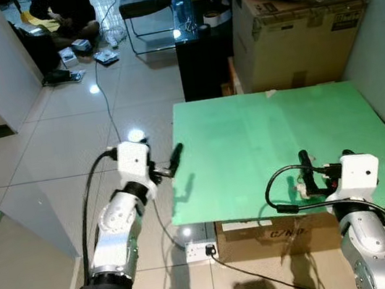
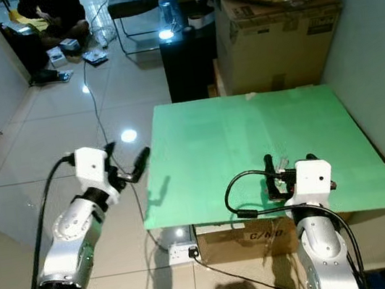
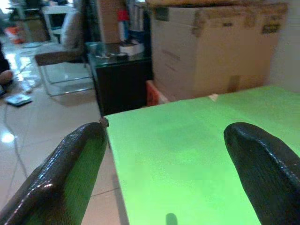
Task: Hang keys on a hook
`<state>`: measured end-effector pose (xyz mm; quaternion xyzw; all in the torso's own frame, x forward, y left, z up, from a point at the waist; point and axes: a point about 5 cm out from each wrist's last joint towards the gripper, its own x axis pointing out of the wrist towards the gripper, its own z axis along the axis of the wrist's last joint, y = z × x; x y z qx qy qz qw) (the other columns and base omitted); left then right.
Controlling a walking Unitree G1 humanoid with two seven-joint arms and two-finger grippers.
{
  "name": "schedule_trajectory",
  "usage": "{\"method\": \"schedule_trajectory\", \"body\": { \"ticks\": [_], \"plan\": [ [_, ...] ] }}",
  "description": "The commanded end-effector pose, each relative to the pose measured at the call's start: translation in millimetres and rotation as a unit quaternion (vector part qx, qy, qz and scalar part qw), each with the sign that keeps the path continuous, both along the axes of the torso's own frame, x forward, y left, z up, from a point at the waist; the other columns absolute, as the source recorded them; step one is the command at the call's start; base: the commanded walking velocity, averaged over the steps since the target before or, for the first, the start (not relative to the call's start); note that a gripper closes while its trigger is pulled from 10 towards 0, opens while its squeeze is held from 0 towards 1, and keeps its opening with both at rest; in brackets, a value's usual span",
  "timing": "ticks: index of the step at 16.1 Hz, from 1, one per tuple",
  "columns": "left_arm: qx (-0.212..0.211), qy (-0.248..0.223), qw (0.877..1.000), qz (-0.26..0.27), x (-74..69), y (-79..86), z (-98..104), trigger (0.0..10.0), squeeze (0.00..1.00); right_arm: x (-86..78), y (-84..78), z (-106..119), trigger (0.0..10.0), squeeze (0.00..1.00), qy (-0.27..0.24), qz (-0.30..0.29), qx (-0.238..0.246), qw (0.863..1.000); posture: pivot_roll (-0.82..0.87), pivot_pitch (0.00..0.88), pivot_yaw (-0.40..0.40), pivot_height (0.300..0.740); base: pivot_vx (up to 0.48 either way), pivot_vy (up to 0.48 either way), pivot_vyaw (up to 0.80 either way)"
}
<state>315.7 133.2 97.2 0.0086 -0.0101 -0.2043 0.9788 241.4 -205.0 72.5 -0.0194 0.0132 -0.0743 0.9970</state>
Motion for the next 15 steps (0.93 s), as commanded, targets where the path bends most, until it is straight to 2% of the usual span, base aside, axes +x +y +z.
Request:
{"method": "schedule_trajectory", "body": {
  "ticks": [1, 2, 3, 5, 9, 15],
  "plan": [
    [-0.009, 0.004, 1.000, -0.002, -0.6, -1.2, -1.3, 10.0, 0.00, -1.0, 0.0, -2.7, 10.0, 0.00, 0.007, 0.000, 0.012, 1.000, -0.16, 0.000, 0.085, 0.740, 0.000, 0.000, -0.72],
    [-0.033, 0.024, 0.999, 0.014, 1.9, 0.0, -5.5, 10.0, 0.00, -0.6, 0.9, -3.4, 10.0, 0.00, 0.008, 0.000, 0.019, 1.000, -0.16, 0.000, 0.086, 0.740, 0.000, 0.000, -0.72],
    [-0.039, 0.027, 0.999, 0.009, 2.4, -7.0, -6.4, 10.0, 0.00, -0.4, 1.2, -3.8, 10.0, 0.00, 0.009, 0.001, 0.019, 1.000, -0.17, 0.000, 0.087, 0.740, 0.000, 0.000, -0.73],
    [-0.037, 0.014, 0.999, -0.026, -0.5, -23.2, -2.2, 10.0, 0.00, -0.4, 2.2, -1.9, 10.0, 0.00, 0.005, 0.007, 0.010, 1.000, -0.18, 0.000, 0.093, 0.740, 0.000, 0.000, -0.56],
    [-0.028, 0.023, 0.999, -0.028, 0.2, -22.4, -5.5, 10.0, 0.00, -0.2, -0.7, -1.7, 10.0, 0.00, 0.007, 0.005, 0.004, 1.000, -0.19, 0.000, 0.099, 0.740, 0.000, -0.452, 0.00],
    [-0.018, 0.012, 1.000, -0.020, 6.6, -24.2, 0.4, 10.0, 0.00, 5.1, 5.0, -1.8, 10.0, 0.00, 0.007, 0.027, 0.011, 1.000, -0.18, 0.000, 0.105, 0.740, 0.000, 0.000, 0.00]
  ]
}}
